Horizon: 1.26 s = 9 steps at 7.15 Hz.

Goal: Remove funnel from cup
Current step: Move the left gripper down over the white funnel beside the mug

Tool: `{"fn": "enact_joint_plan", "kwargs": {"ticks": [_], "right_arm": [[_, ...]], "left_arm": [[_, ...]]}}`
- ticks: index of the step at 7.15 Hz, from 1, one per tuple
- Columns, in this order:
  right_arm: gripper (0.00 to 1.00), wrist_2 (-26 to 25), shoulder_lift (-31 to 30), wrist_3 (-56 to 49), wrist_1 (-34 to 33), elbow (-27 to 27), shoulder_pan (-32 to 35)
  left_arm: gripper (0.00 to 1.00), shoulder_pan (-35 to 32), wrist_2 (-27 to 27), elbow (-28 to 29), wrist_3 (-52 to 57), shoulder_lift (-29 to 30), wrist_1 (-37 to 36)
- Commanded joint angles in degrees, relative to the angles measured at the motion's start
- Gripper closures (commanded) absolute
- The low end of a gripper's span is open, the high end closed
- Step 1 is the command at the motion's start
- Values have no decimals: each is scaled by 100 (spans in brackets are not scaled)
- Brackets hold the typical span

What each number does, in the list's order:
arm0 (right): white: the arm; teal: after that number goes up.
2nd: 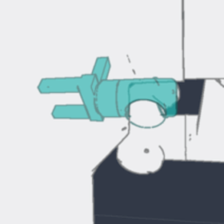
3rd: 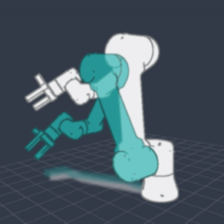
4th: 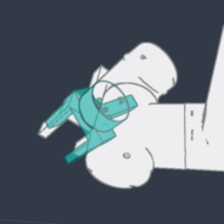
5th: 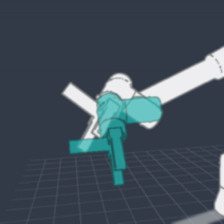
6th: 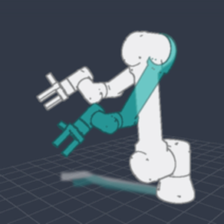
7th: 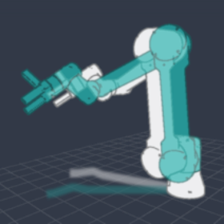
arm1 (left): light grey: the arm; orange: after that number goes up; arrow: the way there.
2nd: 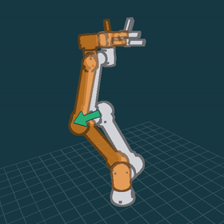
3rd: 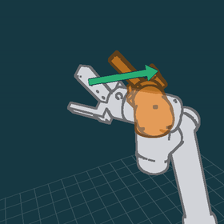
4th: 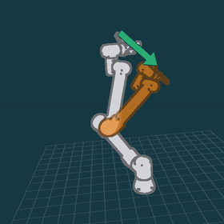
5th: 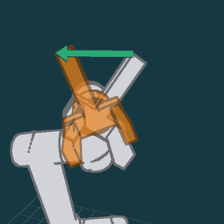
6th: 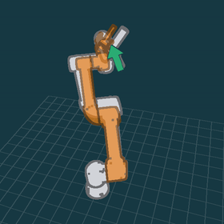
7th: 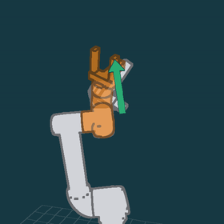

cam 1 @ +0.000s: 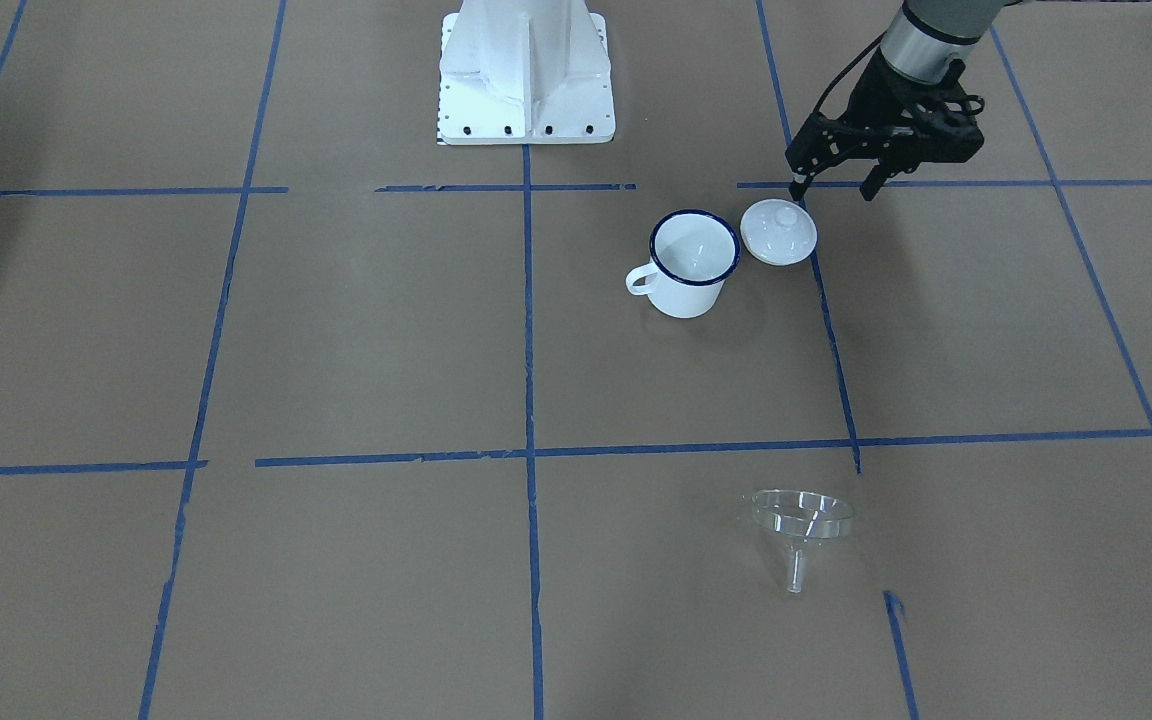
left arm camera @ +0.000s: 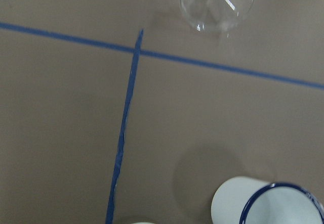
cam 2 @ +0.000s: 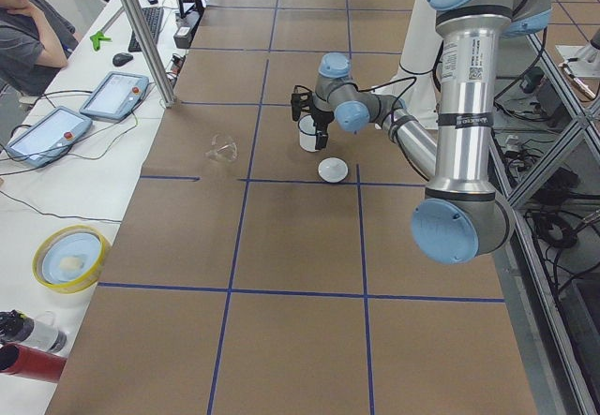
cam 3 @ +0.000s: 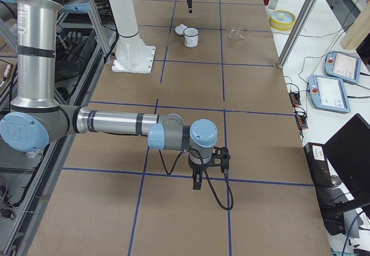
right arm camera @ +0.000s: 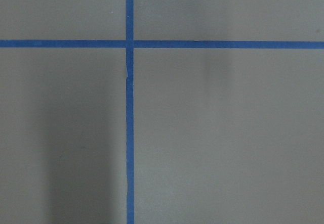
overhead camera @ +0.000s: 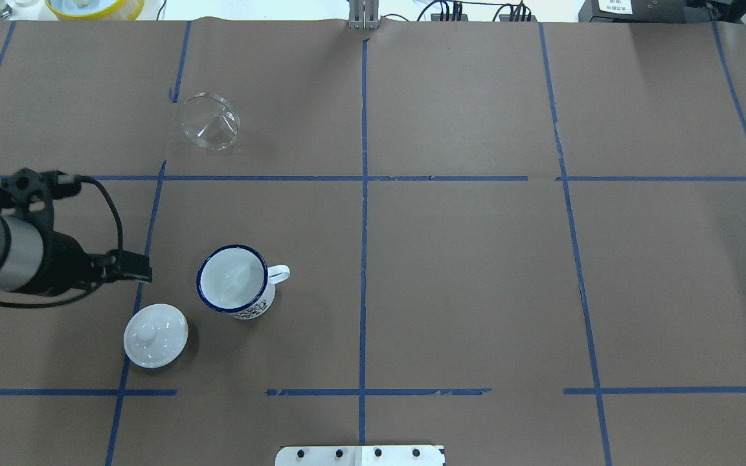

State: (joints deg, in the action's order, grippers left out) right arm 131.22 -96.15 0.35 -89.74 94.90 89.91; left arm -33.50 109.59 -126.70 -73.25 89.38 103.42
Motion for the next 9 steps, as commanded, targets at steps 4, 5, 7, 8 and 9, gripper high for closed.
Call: {"fn": "enact_joint_plan", "kwargs": {"ticks": [4, 5, 7, 8, 9], "right_arm": [[0, 0, 0, 0, 0, -7, 0], [0, 0, 0, 0, 0, 2, 0], [0, 0, 0, 0, 0, 2, 0], [0, 0, 0, 0, 0, 2, 0], [0, 0, 0, 0, 0, -7, 0]], "left_arm": [[8, 801, -500, 760, -260, 53, -6], [10, 828, -500, 769, -260, 53, 3], [22, 881, -491, 813, -251, 62, 20], [25, 889, -491, 813, -251, 62, 29], [25, 898, -491, 813, -260, 97, 81]]}}
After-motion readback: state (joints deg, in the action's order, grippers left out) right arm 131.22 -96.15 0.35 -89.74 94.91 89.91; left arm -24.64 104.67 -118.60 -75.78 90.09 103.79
